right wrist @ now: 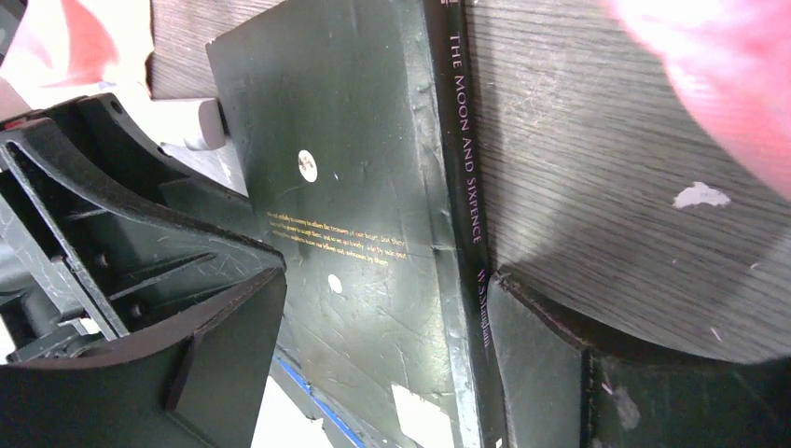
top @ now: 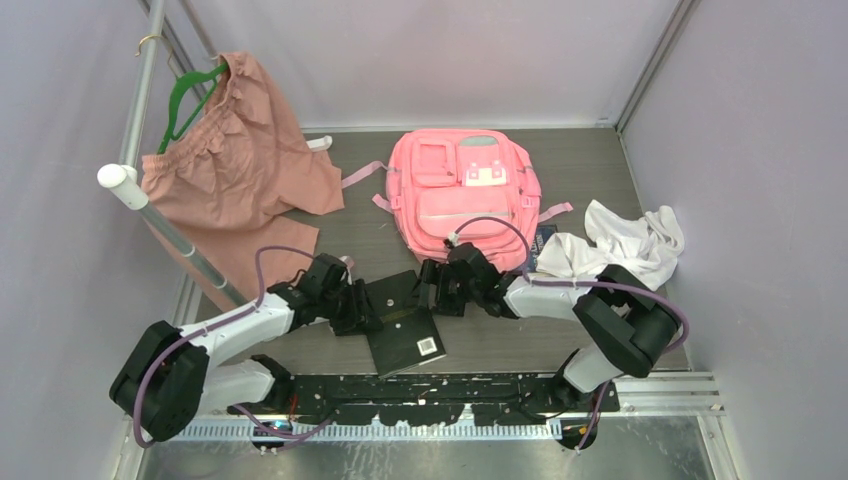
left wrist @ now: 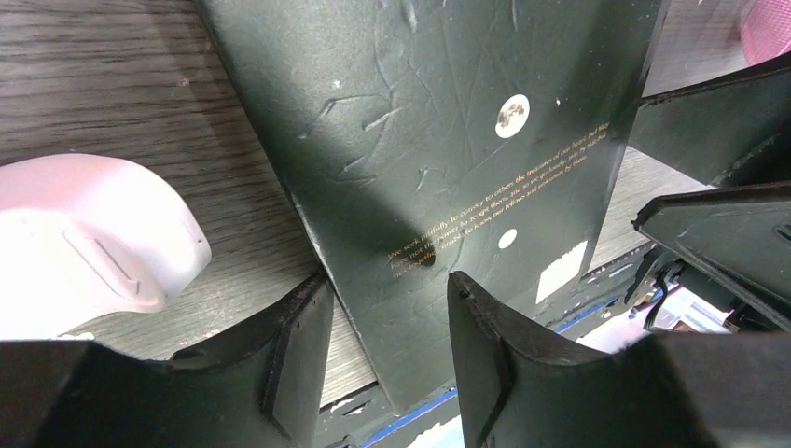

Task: Pack the student bag
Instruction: Adjust the book at the center of the board.

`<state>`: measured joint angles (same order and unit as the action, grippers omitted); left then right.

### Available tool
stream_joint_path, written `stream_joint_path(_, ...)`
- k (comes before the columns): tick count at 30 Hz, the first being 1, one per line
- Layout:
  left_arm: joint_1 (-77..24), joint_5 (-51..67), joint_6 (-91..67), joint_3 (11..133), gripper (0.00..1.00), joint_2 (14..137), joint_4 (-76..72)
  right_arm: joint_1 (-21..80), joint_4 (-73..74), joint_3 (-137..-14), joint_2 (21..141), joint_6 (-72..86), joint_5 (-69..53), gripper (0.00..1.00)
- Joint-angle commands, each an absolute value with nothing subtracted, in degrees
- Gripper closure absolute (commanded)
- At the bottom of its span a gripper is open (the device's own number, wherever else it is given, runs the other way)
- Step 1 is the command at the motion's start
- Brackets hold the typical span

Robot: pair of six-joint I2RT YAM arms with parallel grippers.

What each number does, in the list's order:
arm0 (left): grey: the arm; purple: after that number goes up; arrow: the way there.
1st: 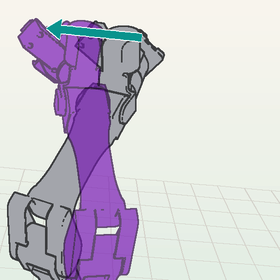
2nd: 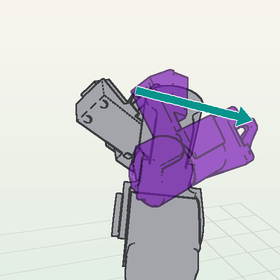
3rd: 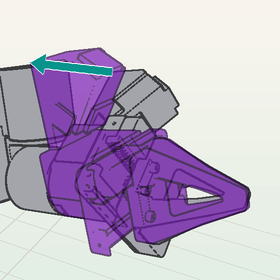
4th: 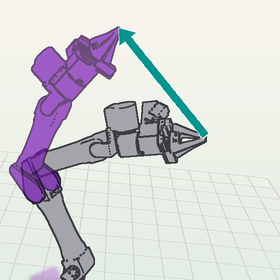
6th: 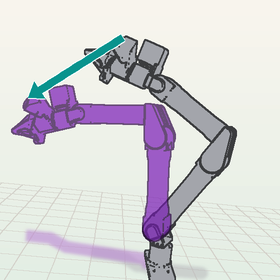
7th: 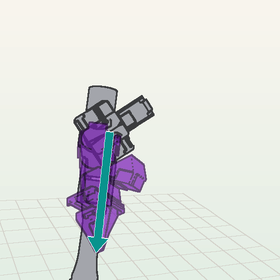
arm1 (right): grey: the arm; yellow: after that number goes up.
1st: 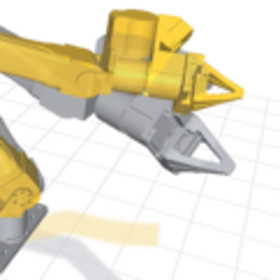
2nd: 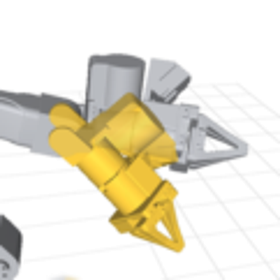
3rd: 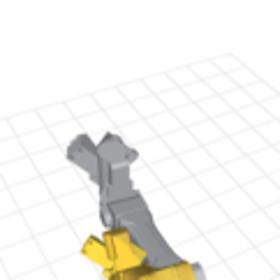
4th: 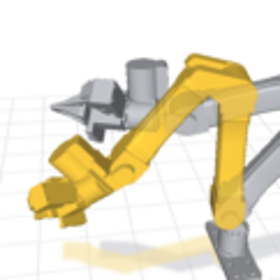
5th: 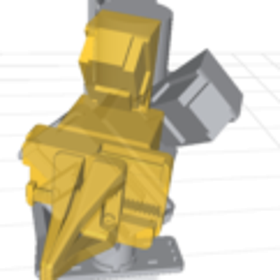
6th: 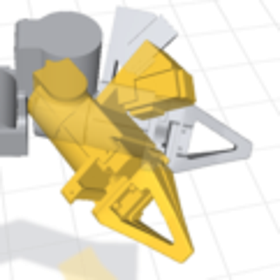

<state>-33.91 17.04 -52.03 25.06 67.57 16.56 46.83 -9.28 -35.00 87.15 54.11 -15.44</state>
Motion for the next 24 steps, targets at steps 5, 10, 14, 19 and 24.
stream_joint_path(5, -38.1, 17.9, -52.6, 25.4, 0.51, 70.3, 6.1, 49.8, -42.2, -27.9, 91.1, 68.1, -31.4, 0.18)
stream_joint_path(10, -38.4, 17.8, -52.6, 26.3, 0.51, 70.9, 5.8, 51.7, -55.9, -28.4, 97.9, 74.4, -36.2, 0.22)
stream_joint_path(14, -38.5, 17.7, -52.6, 26.4, 0.51, 70.6, 5.8, 54.0, -61.0, -29.1, 101.3, 76.5, -36.9, 0.25)
stream_joint_path(19, -38.5, 17.6, -52.5, 26.4, 0.51, 70.0, 5.8, 55.7, -59.6, -29.4, 101.0, 75.5, -36.7, 0.27)
stream_joint_path(24, -38.5, 17.5, -52.3, 26.8, 0.51, 69.7, 6.1, 55.8, -41.7, -29.4, 94.5, 67.3, -33.8, 0.27)
